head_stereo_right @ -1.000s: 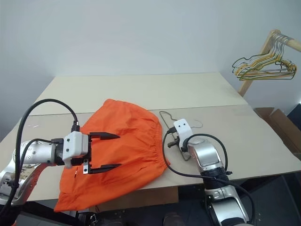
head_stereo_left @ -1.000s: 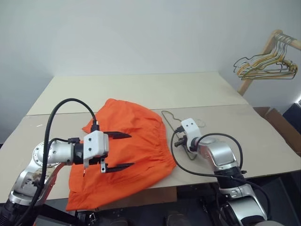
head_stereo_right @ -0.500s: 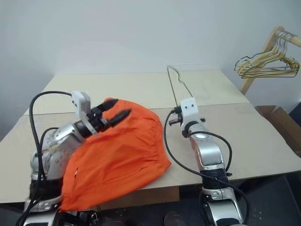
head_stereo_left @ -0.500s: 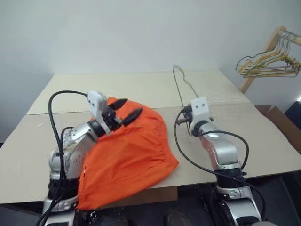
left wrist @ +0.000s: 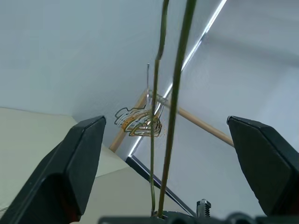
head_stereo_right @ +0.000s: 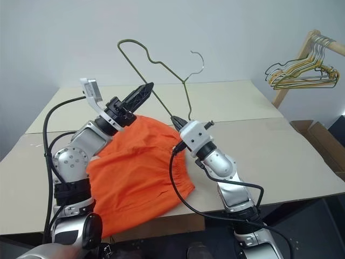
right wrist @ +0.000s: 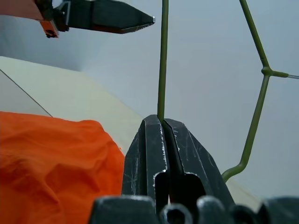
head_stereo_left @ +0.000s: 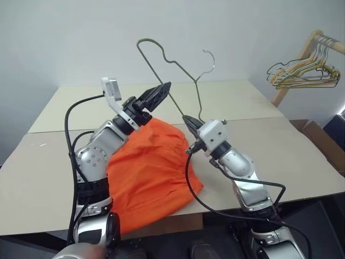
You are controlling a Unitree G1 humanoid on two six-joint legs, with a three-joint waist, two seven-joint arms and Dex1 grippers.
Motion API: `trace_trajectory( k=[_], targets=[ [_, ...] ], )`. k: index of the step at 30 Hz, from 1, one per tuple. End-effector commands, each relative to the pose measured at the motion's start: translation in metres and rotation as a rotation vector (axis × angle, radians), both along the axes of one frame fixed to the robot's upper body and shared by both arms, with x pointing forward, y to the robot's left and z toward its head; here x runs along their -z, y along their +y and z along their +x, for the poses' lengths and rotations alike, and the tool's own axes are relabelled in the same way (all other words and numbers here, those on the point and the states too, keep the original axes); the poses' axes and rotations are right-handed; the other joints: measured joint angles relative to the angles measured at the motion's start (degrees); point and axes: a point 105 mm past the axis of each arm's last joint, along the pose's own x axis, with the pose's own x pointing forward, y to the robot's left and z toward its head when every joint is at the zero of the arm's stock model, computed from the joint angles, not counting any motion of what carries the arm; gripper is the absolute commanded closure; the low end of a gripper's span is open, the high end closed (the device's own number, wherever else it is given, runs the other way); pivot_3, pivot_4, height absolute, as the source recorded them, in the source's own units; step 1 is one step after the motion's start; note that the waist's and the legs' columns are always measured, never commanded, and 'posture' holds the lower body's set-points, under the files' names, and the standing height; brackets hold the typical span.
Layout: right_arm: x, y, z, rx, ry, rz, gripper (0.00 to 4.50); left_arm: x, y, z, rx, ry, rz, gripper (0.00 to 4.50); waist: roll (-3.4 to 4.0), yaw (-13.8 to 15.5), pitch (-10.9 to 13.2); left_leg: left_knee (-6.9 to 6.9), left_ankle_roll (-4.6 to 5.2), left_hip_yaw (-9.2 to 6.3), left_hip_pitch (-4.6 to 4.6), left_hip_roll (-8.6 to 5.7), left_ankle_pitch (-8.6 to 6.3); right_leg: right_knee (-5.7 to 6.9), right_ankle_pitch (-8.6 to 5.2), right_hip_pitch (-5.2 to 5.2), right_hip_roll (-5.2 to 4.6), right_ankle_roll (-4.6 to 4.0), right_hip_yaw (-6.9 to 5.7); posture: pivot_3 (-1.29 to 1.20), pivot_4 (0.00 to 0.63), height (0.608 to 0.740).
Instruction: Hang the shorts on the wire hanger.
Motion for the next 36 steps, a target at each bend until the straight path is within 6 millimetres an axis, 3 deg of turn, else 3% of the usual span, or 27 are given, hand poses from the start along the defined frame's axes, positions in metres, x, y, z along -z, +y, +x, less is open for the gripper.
trace_trajectory(
  k=[1, 4, 13, 15, 19, 22, 28, 32, 36],
  targets=[
    [-0.009, 0.004, -0.008, -0.025, -0.077, -0.009, 4.5, -0.012, -0.003, 0.0, 0.004, -0.043, -0.015, 0.18, 0.0, -0.1, 0.0, 0.0, 0.0, 0.0, -0.01, 0.0, 0.0, 0.0, 0.0, 0.0, 0.01, 0.0, 0.0, -0.07, 0.0, 0.74],
    [-0.004, 0.004, -0.007, -0.013, -0.068, -0.02, 4.5, -0.011, -0.002, 0.003, -0.026, -0.036, -0.004, 0.88, 0.0, 0.0, 0.0, 0.0, 0.0, 0.0, -0.01, 0.0, 0.0, -0.02, 0.0, 0.0, 0.01, 0.0, 0.0, -0.07, 0.0, 0.74],
    [-0.002, 0.006, -0.006, -0.004, -0.062, -0.032, 4.5, -0.008, -0.007, 0.002, -0.017, -0.048, 0.008, 3.96, 0.0, 0.0, 0.0, 0.0, -0.01, 0.0, -0.01, 0.0, 0.0, -0.03, 0.0, 0.0, 0.0, 0.0, 0.0, -0.08, 0.0, 0.74],
    [-0.002, 0.007, -0.006, -0.007, -0.063, -0.034, 4.5, -0.007, -0.009, 0.003, -0.028, -0.05, 0.017, 4.47, 0.0, 0.0, 0.0, 0.0, -0.01, 0.0, -0.01, -0.01, 0.0, -0.03, 0.0, 0.0, 0.0, 0.0, 0.0, -0.08, 0.0, 0.74],
    [0.001, 0.009, -0.008, -0.004, -0.094, -0.081, 4.5, 0.003, -0.012, 0.007, -0.082, -0.074, 0.131, 4.47, 0.0, 0.0, 0.0, 0.0, -0.01, 0.0, -0.01, -0.01, 0.0, -0.03, 0.0, 0.0, 0.0, 0.0, 0.0, -0.08, 0.0, 0.74],
    [0.004, 0.009, -0.006, -0.001, -0.078, -0.104, 3.72, 0.01, -0.013, 0.01, -0.13, -0.094, 0.19, 4.5, 0.0, -0.1, 0.0, 0.0, -0.01, 0.01, 0.0, -0.03, 0.0, -0.04, 0.0, 0.01, 0.0, 0.0, 0.01, -0.08, 0.0, 0.74],
    [-0.005, -0.003, -0.005, -0.02, -0.07, -0.081, 1.65, 0.003, 0.0, 0.011, -0.201, -0.188, 0.234, 4.5, 0.0, -0.1, 0.0, -0.01, -0.01, 0.0, -0.01, -0.01, 0.0, -0.04, 0.0, 0.0, 0.01, -0.01, 0.0, -0.08, 0.0, 0.74],
    [-0.006, -0.013, -0.026, -0.25, 0.129, -0.052, 0.3, -0.013, 0.015, -0.007, -0.113, -0.295, 0.235, 4.5, 0.01, -0.1, 0.0, -0.01, -0.01, 0.0, -0.02, -0.01, 0.0, -0.07, 0.0, 0.02, 0.0, 0.0, -0.01, -0.07, 0.0, 0.74],
    [-0.006, -0.03, -0.044, -0.502, 0.555, -0.049, 0.3, -0.032, 0.033, -0.043, 0.074, -0.451, 0.211, 4.5, 0.1, -0.2, 0.1, -0.01, 0.01, -0.02, -0.03, 0.02, -0.01, -0.11, -0.01, 0.04, 0.01, 0.0, -0.07, -0.07, 0.0, 0.74]
  ],
)
